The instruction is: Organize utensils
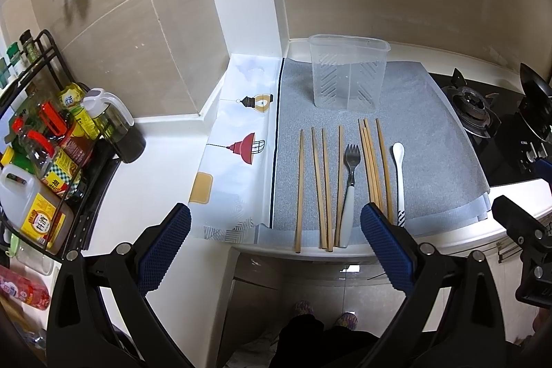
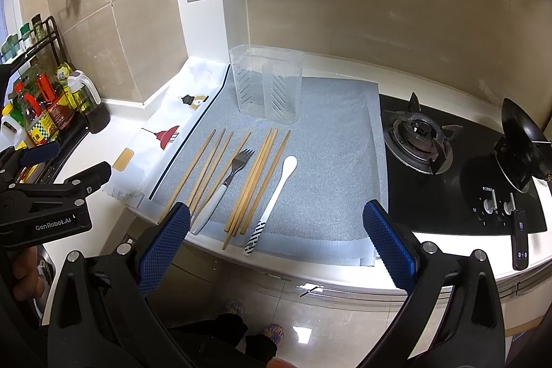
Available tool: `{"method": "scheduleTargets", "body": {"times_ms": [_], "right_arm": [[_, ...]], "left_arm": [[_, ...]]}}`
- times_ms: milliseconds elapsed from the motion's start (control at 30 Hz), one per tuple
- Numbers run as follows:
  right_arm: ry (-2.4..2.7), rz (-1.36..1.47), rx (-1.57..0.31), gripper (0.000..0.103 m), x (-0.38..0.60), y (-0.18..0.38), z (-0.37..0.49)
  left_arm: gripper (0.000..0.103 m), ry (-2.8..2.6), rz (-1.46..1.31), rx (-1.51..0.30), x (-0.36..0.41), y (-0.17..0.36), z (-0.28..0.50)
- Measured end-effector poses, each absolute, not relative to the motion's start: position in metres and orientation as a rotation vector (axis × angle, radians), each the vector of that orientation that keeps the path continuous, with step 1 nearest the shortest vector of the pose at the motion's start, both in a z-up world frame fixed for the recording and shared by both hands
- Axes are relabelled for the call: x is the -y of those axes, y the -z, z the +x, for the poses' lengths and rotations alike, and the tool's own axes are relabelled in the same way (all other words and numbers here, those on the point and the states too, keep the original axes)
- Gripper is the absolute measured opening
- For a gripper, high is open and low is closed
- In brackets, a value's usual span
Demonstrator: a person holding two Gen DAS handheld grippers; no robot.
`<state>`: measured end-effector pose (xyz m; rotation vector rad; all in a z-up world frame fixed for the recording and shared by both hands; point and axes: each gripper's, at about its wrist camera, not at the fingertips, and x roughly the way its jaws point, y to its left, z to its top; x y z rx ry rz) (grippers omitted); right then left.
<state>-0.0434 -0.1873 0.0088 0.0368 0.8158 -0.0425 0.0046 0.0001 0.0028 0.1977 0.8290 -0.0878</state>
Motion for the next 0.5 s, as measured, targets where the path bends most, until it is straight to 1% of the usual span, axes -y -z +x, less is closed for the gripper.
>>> {"method": "scheduleTargets", "body": {"times_ms": [500], "right_arm": [[0.042,0.044,-0.818,0.098,0.1865,-0.0092,-0.0432]], "left_arm": [[0.096,0.089,0.203,-0.833,0.0009,-0.0034,0.0052]]}}
